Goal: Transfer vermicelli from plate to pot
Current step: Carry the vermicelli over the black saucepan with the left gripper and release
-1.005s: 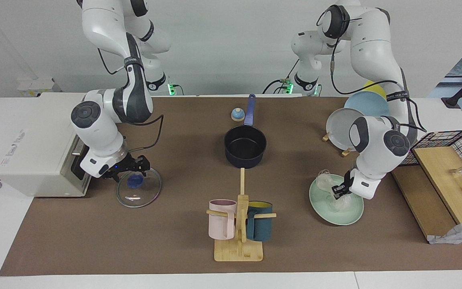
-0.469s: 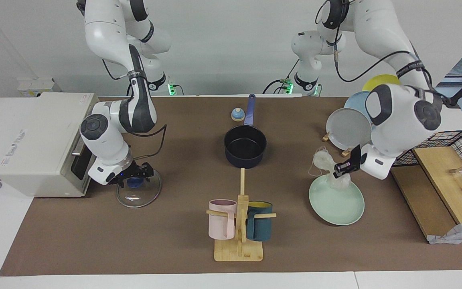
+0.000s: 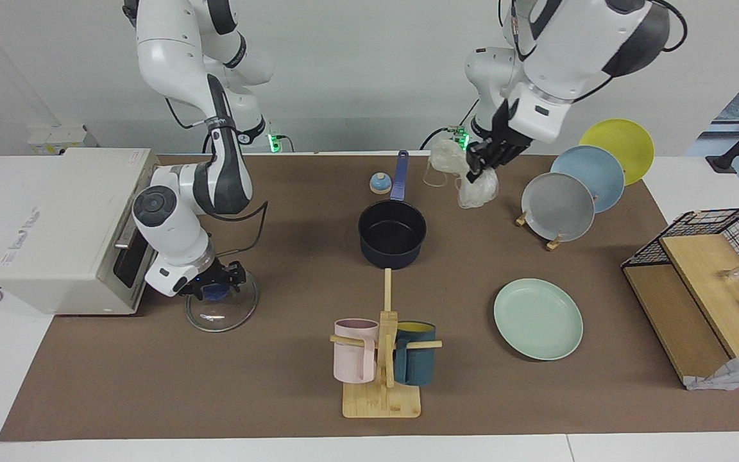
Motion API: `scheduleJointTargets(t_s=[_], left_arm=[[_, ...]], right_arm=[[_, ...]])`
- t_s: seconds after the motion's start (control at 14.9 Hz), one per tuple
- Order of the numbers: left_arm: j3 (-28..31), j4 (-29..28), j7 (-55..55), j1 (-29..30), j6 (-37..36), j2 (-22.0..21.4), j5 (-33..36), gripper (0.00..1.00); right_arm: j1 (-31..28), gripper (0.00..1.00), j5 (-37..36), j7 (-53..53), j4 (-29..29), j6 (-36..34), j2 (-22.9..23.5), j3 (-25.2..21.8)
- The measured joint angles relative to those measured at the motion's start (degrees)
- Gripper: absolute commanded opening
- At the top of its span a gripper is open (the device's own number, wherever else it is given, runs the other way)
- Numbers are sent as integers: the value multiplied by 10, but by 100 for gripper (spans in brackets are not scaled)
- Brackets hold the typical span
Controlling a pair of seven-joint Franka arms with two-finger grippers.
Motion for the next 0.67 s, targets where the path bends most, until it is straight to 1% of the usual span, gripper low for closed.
scheduleJointTargets(t_s=[0.13, 0.27, 0.4, 0.67], left_arm=[[-1, -96, -9, -41, 83, -23, -8, 0], [-2, -180, -9, -69, 148, -36, -17, 0], [-2, -224, -9, -82, 195, -27, -25, 0], [0, -255, -6, -86, 276, 22, -26, 0]], right_arm=[[0, 71, 0, -5, 0, 0, 0, 0], [0, 66, 0, -10, -1, 0, 0, 0], [0, 62, 0, -18, -1, 0, 0, 0], [0, 62, 0, -26, -1, 0, 0, 0]])
